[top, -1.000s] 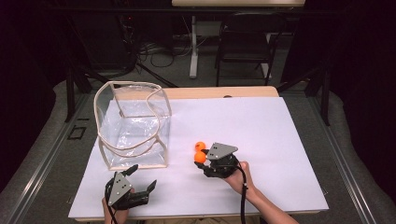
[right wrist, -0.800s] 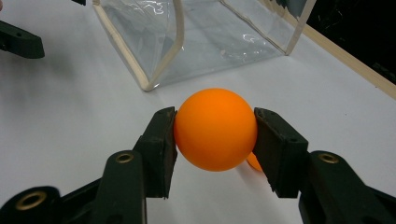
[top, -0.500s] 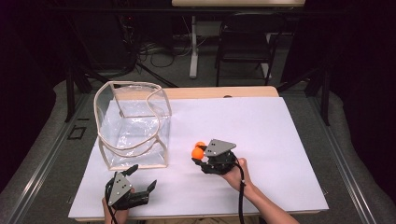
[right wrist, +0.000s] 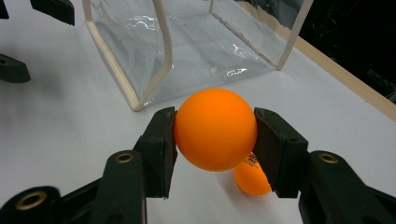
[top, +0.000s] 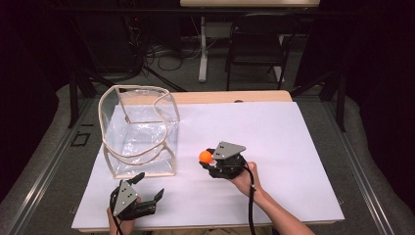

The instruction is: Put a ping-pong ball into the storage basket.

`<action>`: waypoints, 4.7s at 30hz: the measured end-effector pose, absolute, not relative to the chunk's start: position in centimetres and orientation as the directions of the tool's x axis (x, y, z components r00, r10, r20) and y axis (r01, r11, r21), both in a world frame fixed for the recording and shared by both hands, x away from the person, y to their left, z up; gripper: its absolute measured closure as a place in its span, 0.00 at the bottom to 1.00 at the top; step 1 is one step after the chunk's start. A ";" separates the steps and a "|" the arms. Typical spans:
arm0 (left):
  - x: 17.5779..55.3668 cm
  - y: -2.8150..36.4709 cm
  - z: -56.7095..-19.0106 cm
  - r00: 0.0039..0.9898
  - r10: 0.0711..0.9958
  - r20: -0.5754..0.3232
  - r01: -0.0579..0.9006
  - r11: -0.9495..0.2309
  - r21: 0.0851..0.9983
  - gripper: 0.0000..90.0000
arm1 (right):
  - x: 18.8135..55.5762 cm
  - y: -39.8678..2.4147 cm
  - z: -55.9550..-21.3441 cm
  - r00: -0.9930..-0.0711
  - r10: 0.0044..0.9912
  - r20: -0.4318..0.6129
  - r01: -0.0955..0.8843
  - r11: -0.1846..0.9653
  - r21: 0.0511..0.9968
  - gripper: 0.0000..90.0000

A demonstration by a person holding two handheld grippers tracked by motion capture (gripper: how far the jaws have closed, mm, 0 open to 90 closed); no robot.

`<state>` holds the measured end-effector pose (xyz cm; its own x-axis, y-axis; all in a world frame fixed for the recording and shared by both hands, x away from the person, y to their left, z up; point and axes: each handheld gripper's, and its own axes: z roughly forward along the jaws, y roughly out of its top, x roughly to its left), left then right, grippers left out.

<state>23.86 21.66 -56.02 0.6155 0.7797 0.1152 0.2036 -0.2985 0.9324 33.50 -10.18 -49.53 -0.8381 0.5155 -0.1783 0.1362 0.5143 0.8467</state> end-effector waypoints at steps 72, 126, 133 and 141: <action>23.9 21.6 -56.0 0.619 0.777 0.112 0.200 -0.293 0.935 0.17 | 38.0 -7.3 -45.9 -0.824 0.533 -0.193 0.124 0.501 0.856 0.57; 23.9 21.7 -56.0 0.622 0.775 0.113 0.194 -0.292 0.936 0.17 | 40.1 -5.4 -43.3 -0.814 0.542 -0.210 0.112 0.501 0.858 0.57; 23.9 21.7 -55.9 0.623 0.773 0.116 0.192 -0.295 0.936 0.17 | 40.3 -5.2 -43.1 -0.814 0.539 -0.216 0.107 0.505 0.857 0.57; 23.9 21.7 -55.9 0.623 0.775 0.110 0.193 -0.289 0.938 0.17 | 40.3 -5.2 -43.0 -0.813 0.538 -0.223 0.105 0.512 0.852 0.57</action>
<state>23.87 21.71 -55.95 0.6226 0.7748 0.1101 0.1933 -0.2886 0.9377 40.35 -5.15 -42.97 -0.8130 0.5381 -0.2226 0.1055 0.5120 0.8525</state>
